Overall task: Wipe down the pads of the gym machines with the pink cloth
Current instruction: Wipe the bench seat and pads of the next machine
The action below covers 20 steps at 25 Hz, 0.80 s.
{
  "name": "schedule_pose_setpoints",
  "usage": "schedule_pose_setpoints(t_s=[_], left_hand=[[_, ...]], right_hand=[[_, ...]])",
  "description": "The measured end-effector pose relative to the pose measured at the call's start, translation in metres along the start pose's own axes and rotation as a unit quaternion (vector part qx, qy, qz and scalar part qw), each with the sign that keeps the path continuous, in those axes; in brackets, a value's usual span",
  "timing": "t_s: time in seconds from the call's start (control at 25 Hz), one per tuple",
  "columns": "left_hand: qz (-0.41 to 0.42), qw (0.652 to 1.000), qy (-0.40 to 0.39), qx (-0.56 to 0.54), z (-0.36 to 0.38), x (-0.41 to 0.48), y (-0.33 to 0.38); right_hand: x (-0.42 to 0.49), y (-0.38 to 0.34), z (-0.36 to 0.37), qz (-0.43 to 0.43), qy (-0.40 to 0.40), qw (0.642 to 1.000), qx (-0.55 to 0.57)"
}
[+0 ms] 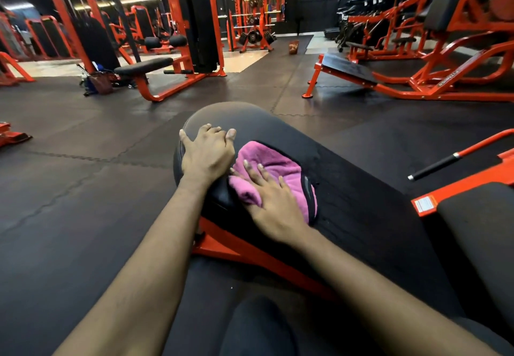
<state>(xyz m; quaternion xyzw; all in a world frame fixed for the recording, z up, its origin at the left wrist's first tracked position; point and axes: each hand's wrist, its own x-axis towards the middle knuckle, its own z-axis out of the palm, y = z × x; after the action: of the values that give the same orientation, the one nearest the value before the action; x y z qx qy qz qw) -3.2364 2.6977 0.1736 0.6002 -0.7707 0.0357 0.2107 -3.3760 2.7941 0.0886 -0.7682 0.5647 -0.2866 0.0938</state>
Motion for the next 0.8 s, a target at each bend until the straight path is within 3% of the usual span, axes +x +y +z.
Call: schedule_pose_setpoints(t_s=[0.28,0.48,0.8], left_hand=[[0.05,0.993,-0.024,0.103,0.025,-0.021,0.018],[0.049,0.992,-0.027,0.117,0.026,-0.023,0.018],[0.042,0.99,0.007,0.131,0.029,-0.018,0.021]], right_hand=[[-0.082,0.007,0.026,0.056,0.071,0.993,-0.073],[-0.113,0.03,0.018,0.15,0.094,0.983,-0.039],[0.03,0.066,-0.002,0.186,0.003,0.983,0.011]])
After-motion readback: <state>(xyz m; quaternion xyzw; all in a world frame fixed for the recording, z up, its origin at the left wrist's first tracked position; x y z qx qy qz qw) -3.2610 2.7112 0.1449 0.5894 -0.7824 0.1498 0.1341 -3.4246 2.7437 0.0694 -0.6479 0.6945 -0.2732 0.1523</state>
